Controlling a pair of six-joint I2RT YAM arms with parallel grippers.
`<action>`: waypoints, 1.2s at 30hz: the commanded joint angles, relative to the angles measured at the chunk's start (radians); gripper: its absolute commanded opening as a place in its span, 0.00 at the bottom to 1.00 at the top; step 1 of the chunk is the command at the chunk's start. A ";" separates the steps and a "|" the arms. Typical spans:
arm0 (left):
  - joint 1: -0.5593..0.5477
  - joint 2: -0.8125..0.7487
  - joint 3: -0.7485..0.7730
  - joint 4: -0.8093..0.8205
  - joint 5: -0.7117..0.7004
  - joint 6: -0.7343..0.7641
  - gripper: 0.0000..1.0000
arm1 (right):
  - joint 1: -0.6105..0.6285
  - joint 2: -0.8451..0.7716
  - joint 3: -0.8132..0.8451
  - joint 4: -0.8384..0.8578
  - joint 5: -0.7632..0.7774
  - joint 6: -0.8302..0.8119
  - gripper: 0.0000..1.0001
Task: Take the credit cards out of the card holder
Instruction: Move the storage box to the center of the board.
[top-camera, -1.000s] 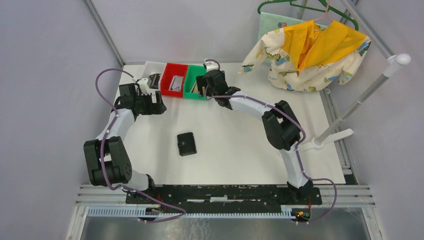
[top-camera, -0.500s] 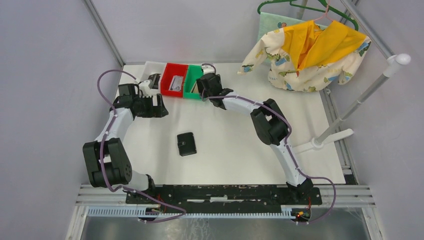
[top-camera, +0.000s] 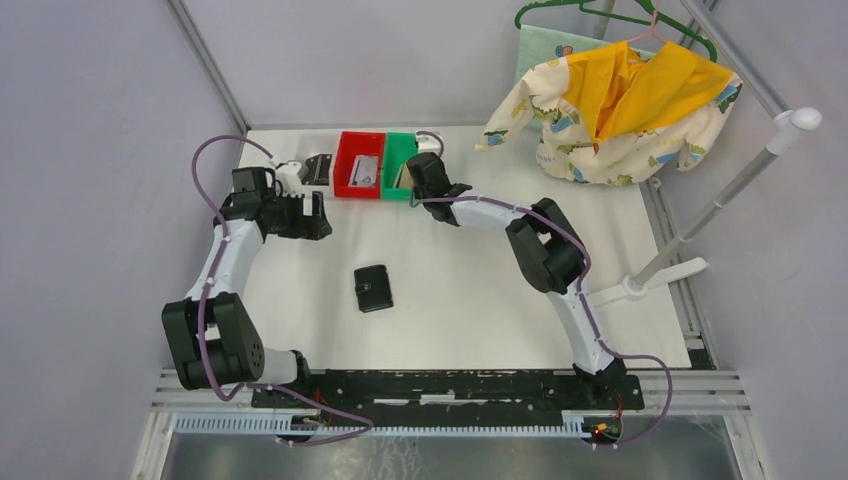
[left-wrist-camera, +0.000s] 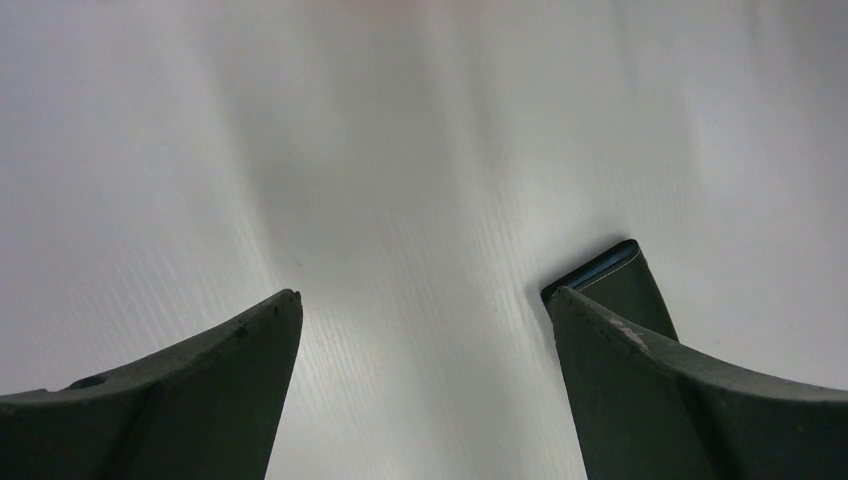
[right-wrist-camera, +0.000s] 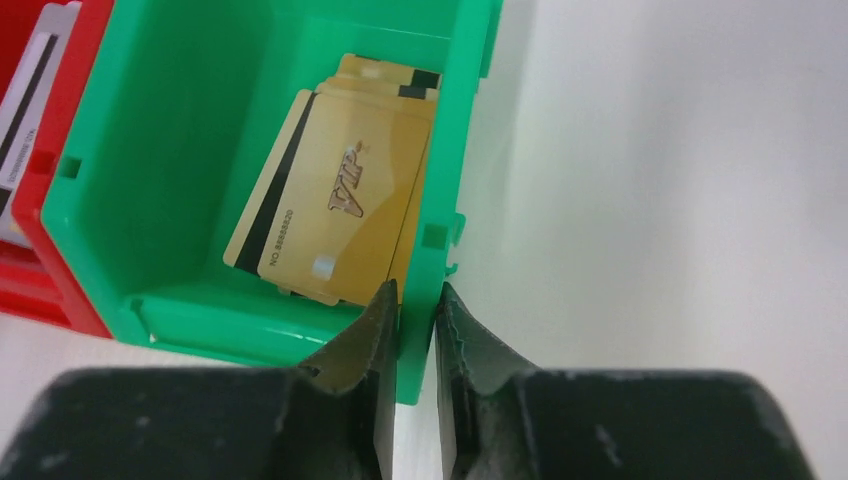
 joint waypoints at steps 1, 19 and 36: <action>0.006 -0.057 -0.013 -0.012 -0.071 0.098 1.00 | -0.012 -0.161 -0.128 0.002 0.104 0.029 0.16; 0.006 -0.111 -0.034 -0.110 0.112 0.194 1.00 | -0.102 -0.609 -0.850 0.127 0.216 0.085 0.06; 0.003 -0.146 -0.020 -0.232 0.152 0.281 1.00 | -0.173 -0.726 -0.969 0.189 0.138 -0.017 0.20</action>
